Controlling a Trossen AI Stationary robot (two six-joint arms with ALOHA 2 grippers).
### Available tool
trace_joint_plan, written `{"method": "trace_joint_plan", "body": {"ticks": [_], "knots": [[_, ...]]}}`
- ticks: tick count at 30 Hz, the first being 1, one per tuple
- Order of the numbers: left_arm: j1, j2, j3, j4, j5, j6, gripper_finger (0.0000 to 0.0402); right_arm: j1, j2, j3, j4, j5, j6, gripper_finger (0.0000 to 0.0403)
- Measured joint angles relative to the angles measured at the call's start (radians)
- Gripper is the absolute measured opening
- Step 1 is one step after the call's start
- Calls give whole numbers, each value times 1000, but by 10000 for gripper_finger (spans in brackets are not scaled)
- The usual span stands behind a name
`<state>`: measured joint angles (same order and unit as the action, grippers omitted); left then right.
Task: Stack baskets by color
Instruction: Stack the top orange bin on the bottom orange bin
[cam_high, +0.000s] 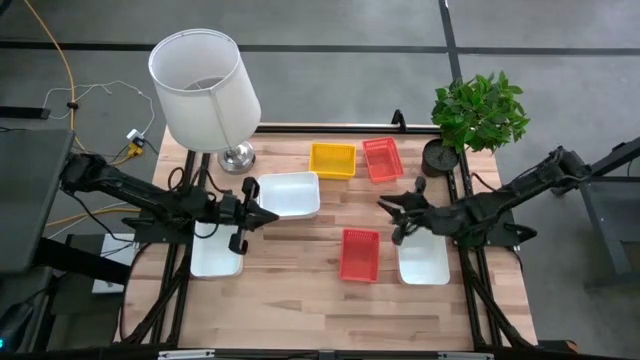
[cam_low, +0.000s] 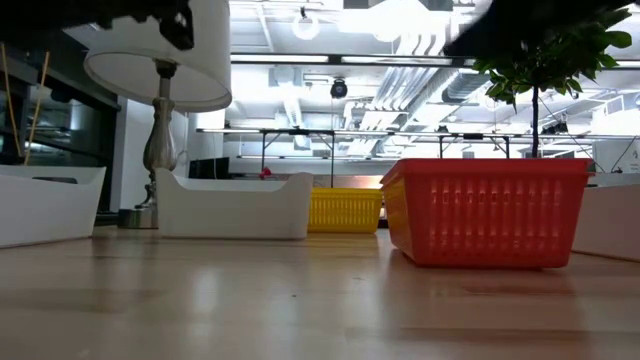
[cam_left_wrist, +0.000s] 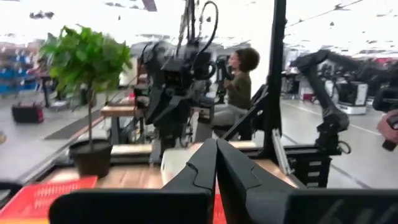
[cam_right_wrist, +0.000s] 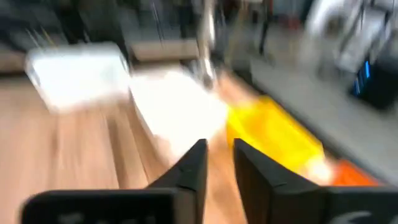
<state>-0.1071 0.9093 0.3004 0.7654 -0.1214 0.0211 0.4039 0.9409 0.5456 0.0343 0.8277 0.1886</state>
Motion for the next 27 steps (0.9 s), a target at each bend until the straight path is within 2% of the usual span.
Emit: {"method": "trace_joint_plan", "body": {"ticks": [3,6,11,19,24,27], "knots": [[7,1,-19,-5,-30,-23,0,-50,43,96,-328,-54,189,107],[9,1,-29,-6,-51,-28,0,-126,101,154,-468,-124,237,144],[9,2,-32,-12,-86,-44,0,-250,199,182,-477,-294,143,176],[9,7,-32,-12,-87,-37,0,-375,314,191,-533,-436,15,178],[9,35,-32,-10,-81,-38,0,-473,374,248,-712,-444,1,178],[9,65,-32,-4,-81,-44,0,-521,422,278,-725,-443,-60,178]]}}
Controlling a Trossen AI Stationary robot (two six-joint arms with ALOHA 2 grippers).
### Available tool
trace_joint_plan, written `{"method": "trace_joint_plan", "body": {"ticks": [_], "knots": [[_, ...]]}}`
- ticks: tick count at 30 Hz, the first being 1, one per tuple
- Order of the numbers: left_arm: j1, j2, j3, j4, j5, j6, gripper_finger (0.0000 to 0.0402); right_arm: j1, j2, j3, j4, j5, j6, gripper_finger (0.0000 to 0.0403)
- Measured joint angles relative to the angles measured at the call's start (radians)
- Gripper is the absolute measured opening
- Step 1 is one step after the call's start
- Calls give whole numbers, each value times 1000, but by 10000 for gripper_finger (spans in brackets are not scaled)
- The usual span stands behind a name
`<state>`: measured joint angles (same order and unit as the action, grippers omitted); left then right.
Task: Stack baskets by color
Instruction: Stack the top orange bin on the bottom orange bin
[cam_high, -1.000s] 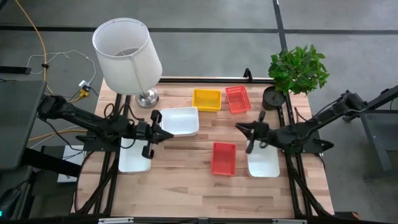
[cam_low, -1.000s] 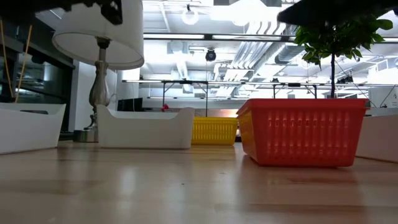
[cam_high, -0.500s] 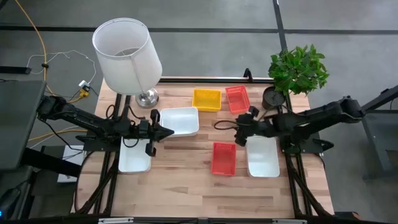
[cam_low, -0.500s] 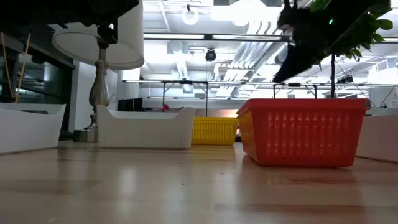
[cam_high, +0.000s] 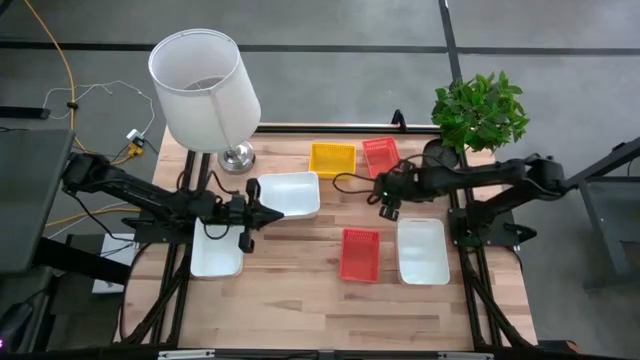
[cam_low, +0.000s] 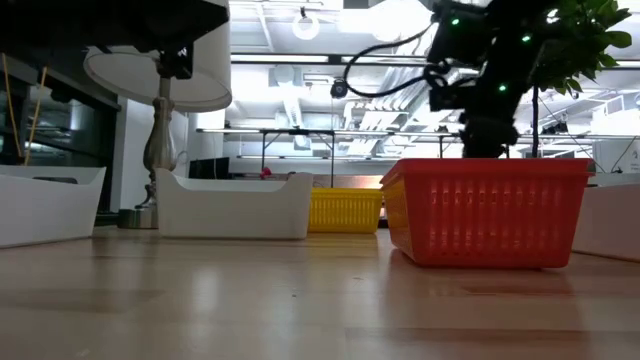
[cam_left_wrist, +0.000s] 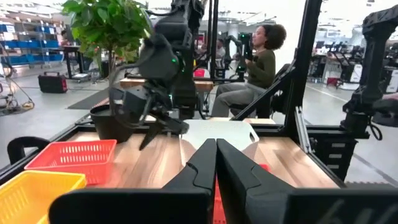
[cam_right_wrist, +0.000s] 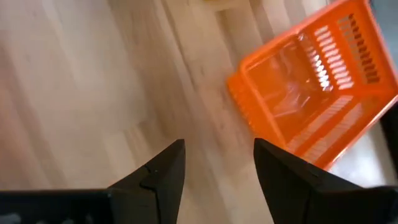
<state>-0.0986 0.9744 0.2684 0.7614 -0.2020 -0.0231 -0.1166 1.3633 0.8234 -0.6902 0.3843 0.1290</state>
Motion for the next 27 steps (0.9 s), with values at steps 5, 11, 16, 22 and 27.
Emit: {"method": "trace_joint_plan", "body": {"ticks": [5,11,16,22,27], "knots": [[0,33,0,32,-19,0,0,-29,66,35,8,33,-188,178],[0,48,0,29,-20,0,0,-47,142,38,9,121,-384,178],[0,49,0,23,-22,-1,0,-117,220,37,70,155,-473,178],[0,49,0,21,-22,-1,0,-192,287,37,139,156,-523,175],[0,49,0,21,-22,0,0,-194,294,37,149,142,-514,115]]}}
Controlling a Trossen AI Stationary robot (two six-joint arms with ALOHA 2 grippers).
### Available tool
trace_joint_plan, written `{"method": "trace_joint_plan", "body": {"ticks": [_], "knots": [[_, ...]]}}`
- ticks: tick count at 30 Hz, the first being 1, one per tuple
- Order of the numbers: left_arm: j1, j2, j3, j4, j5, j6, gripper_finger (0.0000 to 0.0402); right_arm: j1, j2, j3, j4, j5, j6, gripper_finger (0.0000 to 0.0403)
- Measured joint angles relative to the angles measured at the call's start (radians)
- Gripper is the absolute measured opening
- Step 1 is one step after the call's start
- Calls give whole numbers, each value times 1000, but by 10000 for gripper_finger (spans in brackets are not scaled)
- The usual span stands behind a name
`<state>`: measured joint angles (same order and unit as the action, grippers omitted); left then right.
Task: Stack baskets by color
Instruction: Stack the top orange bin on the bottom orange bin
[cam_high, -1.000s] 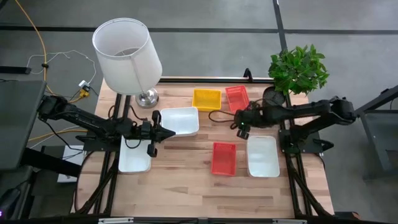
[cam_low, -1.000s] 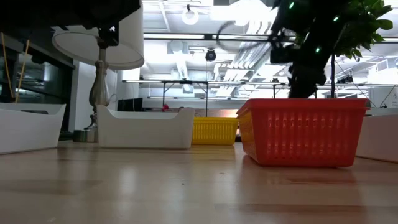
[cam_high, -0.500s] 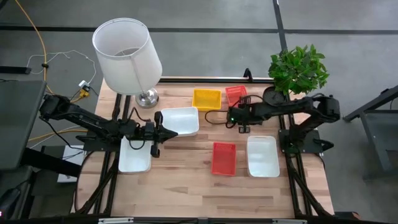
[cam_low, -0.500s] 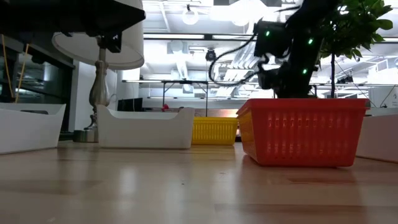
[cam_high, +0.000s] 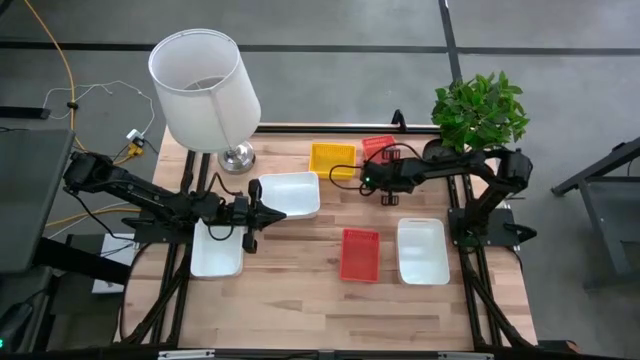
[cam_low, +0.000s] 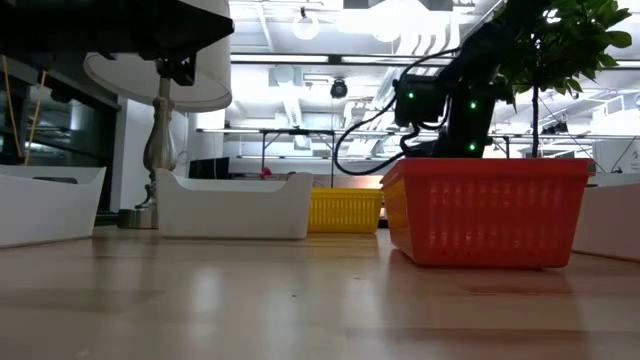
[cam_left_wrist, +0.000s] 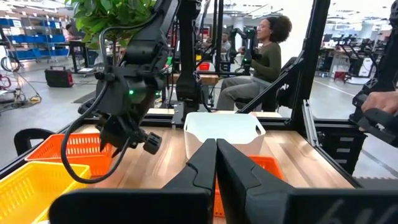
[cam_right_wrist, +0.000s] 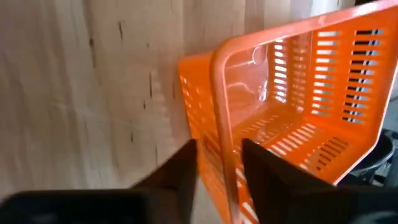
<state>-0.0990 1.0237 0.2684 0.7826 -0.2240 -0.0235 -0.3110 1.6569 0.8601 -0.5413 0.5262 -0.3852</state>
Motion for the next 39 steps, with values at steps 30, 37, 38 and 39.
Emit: {"method": "trace_joint_plan", "body": {"ticks": [30,37,38,39], "knots": [[-29,-1,0,32,-53,-8,0,957,263,849,-685,-17,1098,0],[-29,-1,0,32,-53,-11,0,957,543,1124,-989,-25,1151,0],[-29,-1,0,32,-53,-19,0,952,565,1153,-1015,-31,1155,0],[-29,-1,0,32,-53,-24,0,948,581,1179,-1029,-40,1155,0]]}}
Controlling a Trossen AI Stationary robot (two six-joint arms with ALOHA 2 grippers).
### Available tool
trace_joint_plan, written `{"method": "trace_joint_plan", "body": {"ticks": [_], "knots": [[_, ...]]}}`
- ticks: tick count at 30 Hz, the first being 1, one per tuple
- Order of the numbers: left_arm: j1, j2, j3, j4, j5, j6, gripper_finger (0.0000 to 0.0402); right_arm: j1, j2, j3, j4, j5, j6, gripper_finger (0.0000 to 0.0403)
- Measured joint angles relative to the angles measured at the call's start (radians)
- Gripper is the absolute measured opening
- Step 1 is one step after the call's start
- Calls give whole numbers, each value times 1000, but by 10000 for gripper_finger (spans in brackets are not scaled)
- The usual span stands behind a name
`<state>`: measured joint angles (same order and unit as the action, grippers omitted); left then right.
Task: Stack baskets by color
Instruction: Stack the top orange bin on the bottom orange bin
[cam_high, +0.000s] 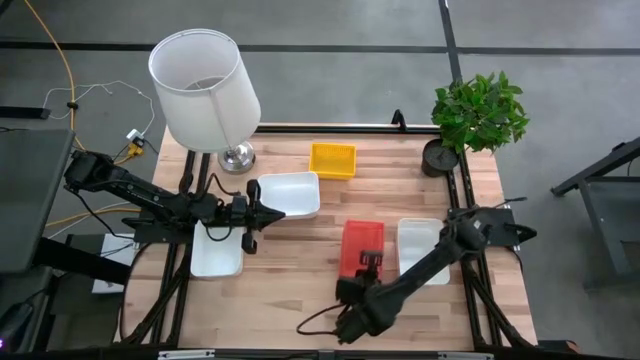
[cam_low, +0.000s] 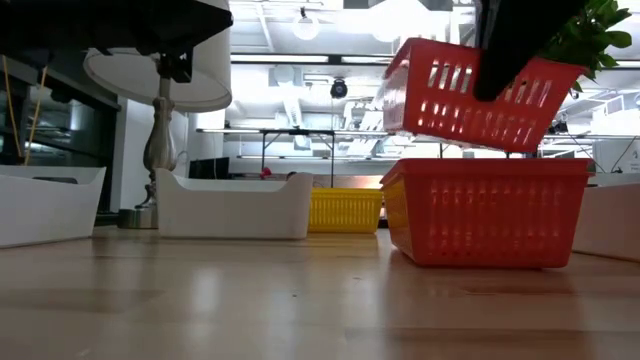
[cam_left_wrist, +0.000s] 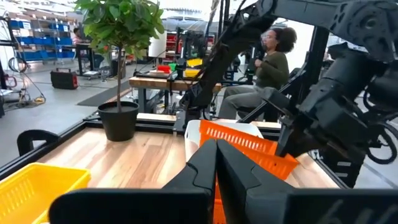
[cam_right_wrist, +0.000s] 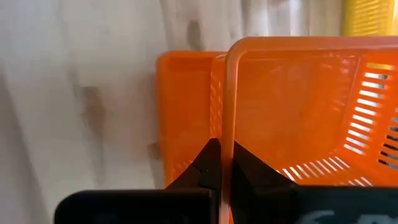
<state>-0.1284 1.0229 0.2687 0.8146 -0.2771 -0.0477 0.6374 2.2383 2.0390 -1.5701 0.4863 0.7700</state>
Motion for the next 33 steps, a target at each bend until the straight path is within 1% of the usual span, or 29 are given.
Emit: {"method": "trace_joint_plan", "body": {"ticks": [5,10,19,26,33], "knots": [[-9,0,0,-1,0,-2,0,-18,32,64,1,-65,-3,0],[-10,0,0,-1,0,1,0,-43,32,57,-1,-125,8,0],[-10,0,0,-1,0,16,0,-65,33,48,8,-205,-90,0],[-10,0,0,-1,0,8,0,-70,33,48,19,-275,-116,0],[-10,0,0,-1,0,6,0,-75,33,47,89,-282,-137,0]]}}
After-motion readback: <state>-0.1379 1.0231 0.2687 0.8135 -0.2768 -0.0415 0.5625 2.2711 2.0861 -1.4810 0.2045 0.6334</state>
